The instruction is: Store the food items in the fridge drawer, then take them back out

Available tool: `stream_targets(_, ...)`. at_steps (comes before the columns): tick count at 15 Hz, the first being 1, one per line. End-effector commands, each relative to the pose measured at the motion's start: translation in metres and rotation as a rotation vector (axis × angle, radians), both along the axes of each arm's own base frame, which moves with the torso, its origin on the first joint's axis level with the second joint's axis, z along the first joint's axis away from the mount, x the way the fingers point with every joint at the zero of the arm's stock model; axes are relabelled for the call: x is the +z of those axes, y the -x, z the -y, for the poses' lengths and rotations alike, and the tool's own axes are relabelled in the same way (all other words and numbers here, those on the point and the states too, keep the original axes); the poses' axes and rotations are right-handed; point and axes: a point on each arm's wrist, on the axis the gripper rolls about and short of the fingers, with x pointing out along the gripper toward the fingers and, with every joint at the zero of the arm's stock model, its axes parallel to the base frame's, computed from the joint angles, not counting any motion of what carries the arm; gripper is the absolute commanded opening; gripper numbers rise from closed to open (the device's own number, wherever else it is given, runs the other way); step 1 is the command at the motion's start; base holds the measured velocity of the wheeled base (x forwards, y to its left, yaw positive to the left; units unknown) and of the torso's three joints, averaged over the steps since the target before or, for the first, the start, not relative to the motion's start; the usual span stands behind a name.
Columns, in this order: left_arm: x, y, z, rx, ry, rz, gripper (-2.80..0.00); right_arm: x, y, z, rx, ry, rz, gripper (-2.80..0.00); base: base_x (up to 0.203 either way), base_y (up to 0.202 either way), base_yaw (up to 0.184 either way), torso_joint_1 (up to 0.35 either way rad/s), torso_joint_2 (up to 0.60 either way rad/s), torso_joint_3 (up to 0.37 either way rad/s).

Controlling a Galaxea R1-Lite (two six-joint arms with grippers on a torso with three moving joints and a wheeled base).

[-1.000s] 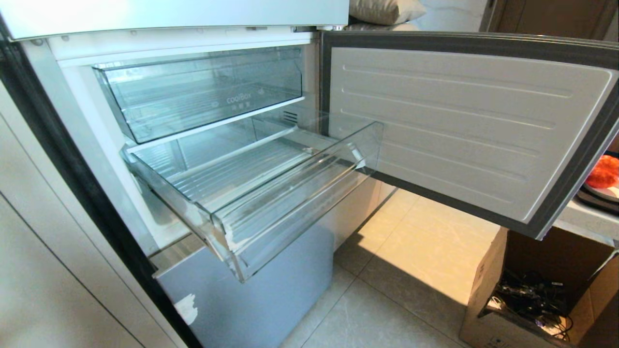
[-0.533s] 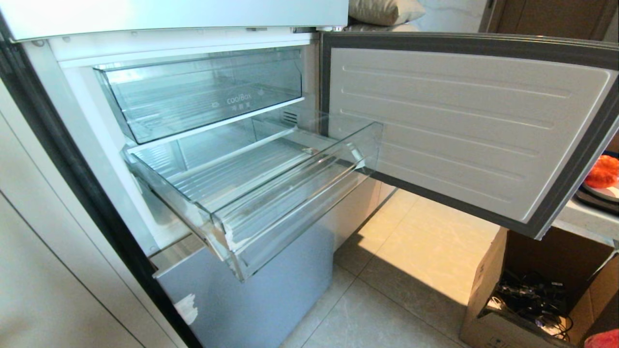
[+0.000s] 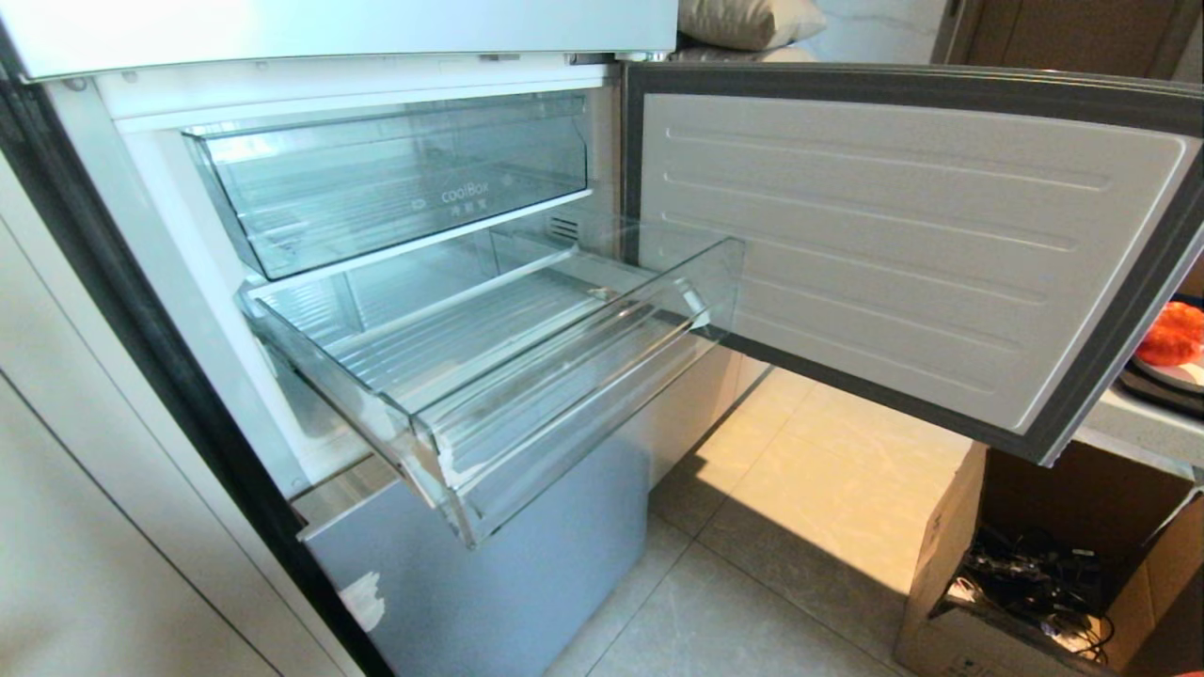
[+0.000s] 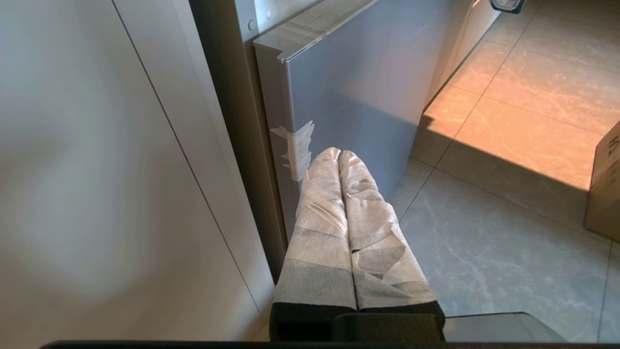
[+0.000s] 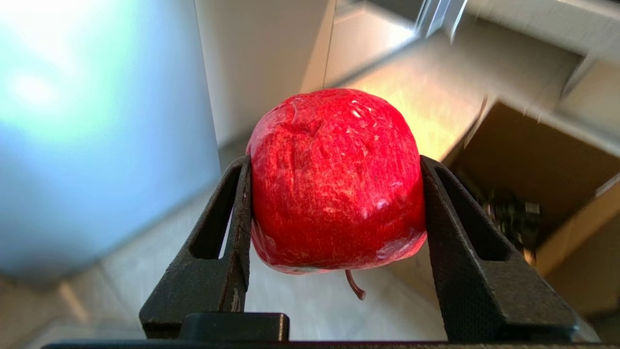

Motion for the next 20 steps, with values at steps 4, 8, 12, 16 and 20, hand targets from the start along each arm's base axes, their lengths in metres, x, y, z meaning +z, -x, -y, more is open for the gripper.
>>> stream_targets(4, -0.0001, 0.0000, 0.0000, 0.001, 0.009, -0.001, -2.80, -0.0019, 0.0048, 0.0003, 0.002, -0.029, 0.059, -2.80, 0.000, 0.000, 0.000, 0.000, 0.00, 0.000)
stream_targets(8, -0.0001, 0.0000, 0.0000, 0.002, 0.009, -0.001, -2.80, -0.0019, 0.0048, 0.0002, 0.003, -0.027, 0.060, -2.80, 0.000, 0.000, 0.000, 0.000, 0.00, 0.000)
stream_targets(12, -0.0001, 0.0000, 0.0000, 0.002, 0.009, -0.001, -2.80, -0.0019, 0.0048, 0.0002, 0.002, -0.027, 0.060, -2.80, -0.001, -0.005, 0.158, 0.001, 0.00, 0.002)
stream_targets(16, -0.0001, 0.0000, 0.0000, 0.002, 0.009, -0.001, -2.80, -0.0016, 0.0047, 0.0005, -0.009, -0.076, 0.060, -2.80, 0.001, -0.006, 0.177, 0.003, 0.00, 0.005)
stream_targets(20, -0.0001, 0.0000, 0.0000, 0.002, 0.009, -0.001, -2.80, -0.0017, 0.0048, 0.0004, -0.010, -0.078, 0.060, -2.80, 0.001, -0.006, 0.174, 0.004, 0.00, 0.005)
